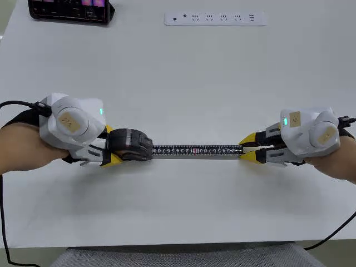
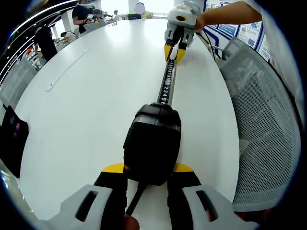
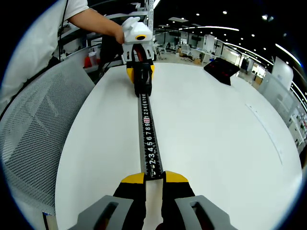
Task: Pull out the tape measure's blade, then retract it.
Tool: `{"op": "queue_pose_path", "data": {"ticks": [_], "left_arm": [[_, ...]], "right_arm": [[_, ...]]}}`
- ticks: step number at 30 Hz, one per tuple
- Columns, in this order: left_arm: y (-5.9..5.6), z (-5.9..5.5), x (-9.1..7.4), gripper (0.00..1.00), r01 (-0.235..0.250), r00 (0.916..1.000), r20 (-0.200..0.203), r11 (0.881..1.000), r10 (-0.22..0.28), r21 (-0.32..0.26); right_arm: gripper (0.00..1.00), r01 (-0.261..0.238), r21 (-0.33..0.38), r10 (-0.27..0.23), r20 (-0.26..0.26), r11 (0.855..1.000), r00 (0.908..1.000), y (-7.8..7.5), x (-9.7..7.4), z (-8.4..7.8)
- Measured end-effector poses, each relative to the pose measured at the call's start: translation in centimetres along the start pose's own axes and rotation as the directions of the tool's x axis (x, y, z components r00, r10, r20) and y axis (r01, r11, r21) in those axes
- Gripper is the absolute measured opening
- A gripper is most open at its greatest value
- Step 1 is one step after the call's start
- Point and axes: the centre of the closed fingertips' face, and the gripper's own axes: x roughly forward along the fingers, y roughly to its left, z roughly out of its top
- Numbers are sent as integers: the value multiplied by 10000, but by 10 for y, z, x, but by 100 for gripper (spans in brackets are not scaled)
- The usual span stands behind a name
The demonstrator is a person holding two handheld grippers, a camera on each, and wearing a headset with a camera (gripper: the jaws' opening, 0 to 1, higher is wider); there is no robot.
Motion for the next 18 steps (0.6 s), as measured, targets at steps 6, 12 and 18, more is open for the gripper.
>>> {"op": "queue_pose_path", "data": {"ticks": [6, 12, 18], "left_arm": [[0, 0, 0, 27, 2, 10000, -4, 10000, -2, -1], [0, 0, 0, 27, 10, 10000, -4, 10000, -10, -2], [0, 0, 0, 27, 7, 10000, -15, 10000, -7, 3]], "right_arm": [[7, 55, 22, -54, -147, 10000, 9999, -1, -5, -5], [7, 127, 84, -125, -305, 9999, 9995, -2, -13, -14], [7, 171, 114, -166, -457, 9998, 9988, -2, -19, -22]]}}
